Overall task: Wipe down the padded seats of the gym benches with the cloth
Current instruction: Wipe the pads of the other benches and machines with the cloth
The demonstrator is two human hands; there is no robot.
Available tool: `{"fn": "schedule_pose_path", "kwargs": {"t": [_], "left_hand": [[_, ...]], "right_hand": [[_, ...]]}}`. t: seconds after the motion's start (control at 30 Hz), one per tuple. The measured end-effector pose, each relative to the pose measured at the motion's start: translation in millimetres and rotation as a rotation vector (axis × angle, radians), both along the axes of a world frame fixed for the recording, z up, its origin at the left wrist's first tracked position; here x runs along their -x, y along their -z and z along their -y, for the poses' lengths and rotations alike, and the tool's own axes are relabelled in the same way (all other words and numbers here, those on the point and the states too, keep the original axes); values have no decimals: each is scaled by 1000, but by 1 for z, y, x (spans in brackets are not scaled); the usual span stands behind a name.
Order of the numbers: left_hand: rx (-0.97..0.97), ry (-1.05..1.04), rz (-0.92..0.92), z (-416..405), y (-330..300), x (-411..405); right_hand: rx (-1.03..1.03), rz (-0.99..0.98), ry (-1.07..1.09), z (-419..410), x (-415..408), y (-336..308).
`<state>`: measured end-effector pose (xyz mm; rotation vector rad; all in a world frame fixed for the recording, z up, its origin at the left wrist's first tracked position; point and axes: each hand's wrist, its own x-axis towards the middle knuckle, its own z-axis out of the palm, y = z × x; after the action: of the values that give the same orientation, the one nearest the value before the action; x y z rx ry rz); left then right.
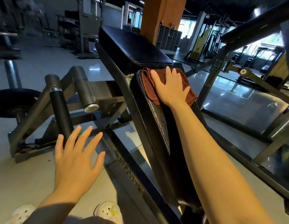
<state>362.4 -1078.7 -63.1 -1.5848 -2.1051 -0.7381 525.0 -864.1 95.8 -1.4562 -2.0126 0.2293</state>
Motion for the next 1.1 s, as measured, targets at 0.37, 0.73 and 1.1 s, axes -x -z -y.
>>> {"fn": "schedule_pose_path", "kwargs": {"t": [0.37,0.73,1.1], "left_hand": [[11,30,33,4,-1,2],[55,102,-6,12,-4,0],[84,174,-147,12,3,-2]], "right_hand": [[-39,-34,87,-5,-61,37],[77,-99,305,98,-173,142],[-34,86,-34,161,-78,106]]}}
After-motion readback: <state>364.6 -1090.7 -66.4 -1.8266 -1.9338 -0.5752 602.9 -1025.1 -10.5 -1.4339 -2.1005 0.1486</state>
